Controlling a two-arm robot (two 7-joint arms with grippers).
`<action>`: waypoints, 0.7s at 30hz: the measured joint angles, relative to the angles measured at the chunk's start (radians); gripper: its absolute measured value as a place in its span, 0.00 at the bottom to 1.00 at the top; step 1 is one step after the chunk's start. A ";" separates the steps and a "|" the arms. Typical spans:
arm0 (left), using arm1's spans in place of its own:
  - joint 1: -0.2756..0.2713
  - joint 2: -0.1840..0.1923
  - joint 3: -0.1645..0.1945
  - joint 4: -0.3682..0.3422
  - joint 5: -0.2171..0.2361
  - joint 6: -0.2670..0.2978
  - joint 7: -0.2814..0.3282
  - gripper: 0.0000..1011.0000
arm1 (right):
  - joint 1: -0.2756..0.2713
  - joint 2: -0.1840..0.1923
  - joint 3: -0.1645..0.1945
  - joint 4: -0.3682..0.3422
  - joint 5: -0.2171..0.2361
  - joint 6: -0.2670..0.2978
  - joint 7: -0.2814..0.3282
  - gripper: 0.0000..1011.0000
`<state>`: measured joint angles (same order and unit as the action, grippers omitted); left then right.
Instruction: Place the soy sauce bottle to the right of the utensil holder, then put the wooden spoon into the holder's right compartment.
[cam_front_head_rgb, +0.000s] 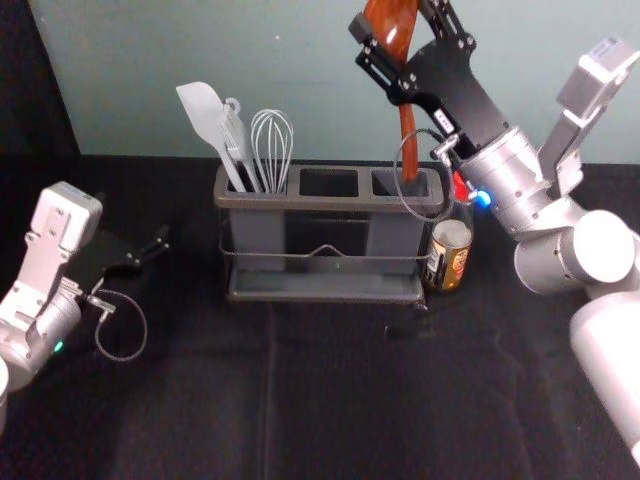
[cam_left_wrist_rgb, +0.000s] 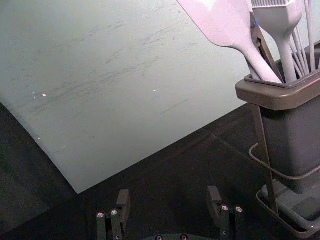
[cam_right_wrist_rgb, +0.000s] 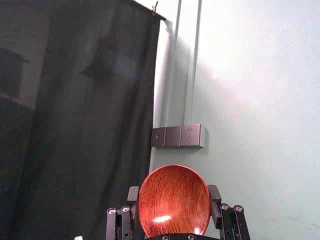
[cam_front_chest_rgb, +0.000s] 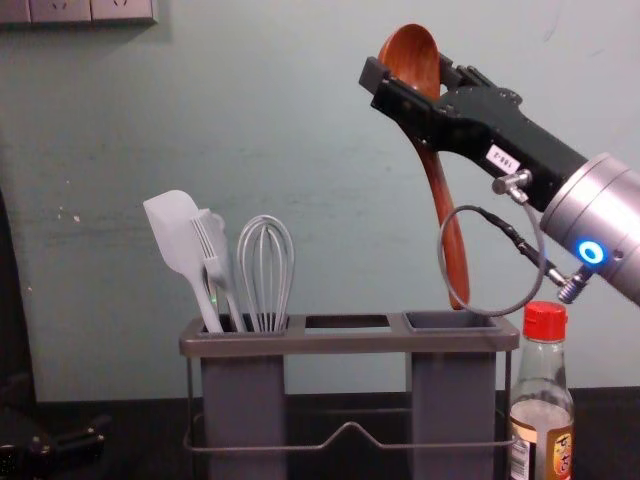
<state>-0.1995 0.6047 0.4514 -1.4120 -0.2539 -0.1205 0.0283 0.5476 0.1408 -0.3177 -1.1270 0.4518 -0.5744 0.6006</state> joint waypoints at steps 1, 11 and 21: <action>0.000 0.000 0.000 0.000 0.000 0.000 0.000 0.99 | 0.002 -0.005 0.002 0.009 -0.001 -0.009 0.003 0.83; 0.000 0.000 0.000 0.000 0.000 0.000 0.000 0.99 | 0.017 -0.061 0.024 0.121 -0.003 -0.125 0.035 0.83; 0.000 0.000 0.000 0.000 0.000 0.000 0.000 0.99 | 0.000 -0.088 0.049 0.196 0.012 -0.184 0.073 0.83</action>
<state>-0.1995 0.6047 0.4514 -1.4120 -0.2539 -0.1205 0.0283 0.5478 0.0526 -0.2687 -0.9307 0.4643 -0.7587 0.6736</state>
